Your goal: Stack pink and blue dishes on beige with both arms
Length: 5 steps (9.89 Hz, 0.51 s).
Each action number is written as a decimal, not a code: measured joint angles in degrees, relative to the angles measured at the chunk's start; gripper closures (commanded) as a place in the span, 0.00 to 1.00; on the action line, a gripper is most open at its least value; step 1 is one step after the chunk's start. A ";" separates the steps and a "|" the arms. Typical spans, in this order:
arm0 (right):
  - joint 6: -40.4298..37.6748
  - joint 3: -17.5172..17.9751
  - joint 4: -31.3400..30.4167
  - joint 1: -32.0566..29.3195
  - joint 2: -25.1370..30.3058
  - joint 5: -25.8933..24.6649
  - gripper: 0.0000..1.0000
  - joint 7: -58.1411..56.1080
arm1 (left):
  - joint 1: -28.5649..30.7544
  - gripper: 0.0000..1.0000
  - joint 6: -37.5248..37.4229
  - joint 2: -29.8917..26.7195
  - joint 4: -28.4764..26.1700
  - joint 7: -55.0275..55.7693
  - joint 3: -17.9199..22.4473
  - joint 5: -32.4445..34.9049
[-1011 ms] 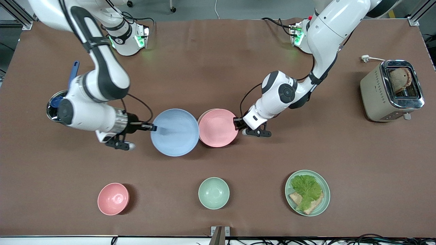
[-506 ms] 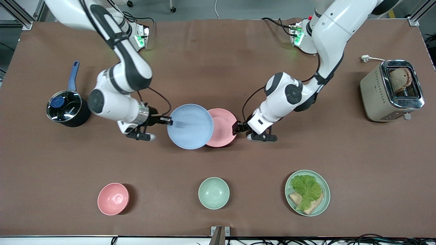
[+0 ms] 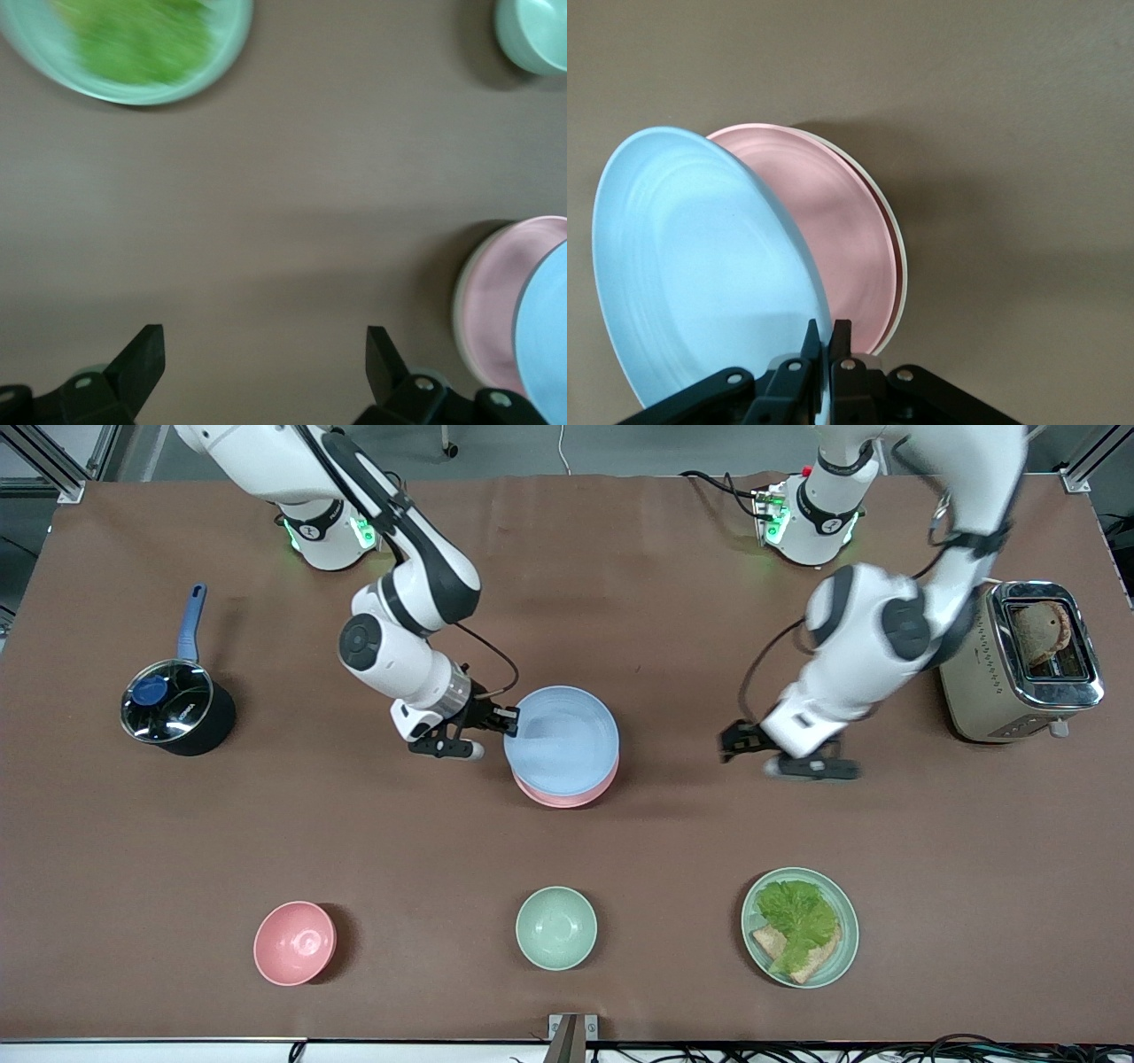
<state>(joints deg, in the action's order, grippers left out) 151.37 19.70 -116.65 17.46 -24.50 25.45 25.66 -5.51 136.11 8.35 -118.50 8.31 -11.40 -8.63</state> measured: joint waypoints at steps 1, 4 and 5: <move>1.25 -0.04 0.01 0.14 -1.34 0.00 0.96 0.00 | 0.17 0.00 -2.37 -2.95 0.31 -2.71 3.80 2.31; 2.10 -0.31 -0.24 0.08 -2.73 -0.71 0.75 -0.01 | 1.60 0.00 -10.83 -9.91 1.01 -4.47 7.39 9.16; 2.30 -0.35 -0.38 0.06 -2.99 -1.12 0.40 -0.01 | 1.58 0.00 -14.14 -12.47 1.17 -4.47 8.38 9.62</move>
<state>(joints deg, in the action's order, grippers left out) 153.68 19.35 -117.04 17.52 -27.49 24.33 25.65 -3.93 121.96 -4.12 -117.33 3.84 -3.01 0.99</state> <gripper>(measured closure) 0.824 0.000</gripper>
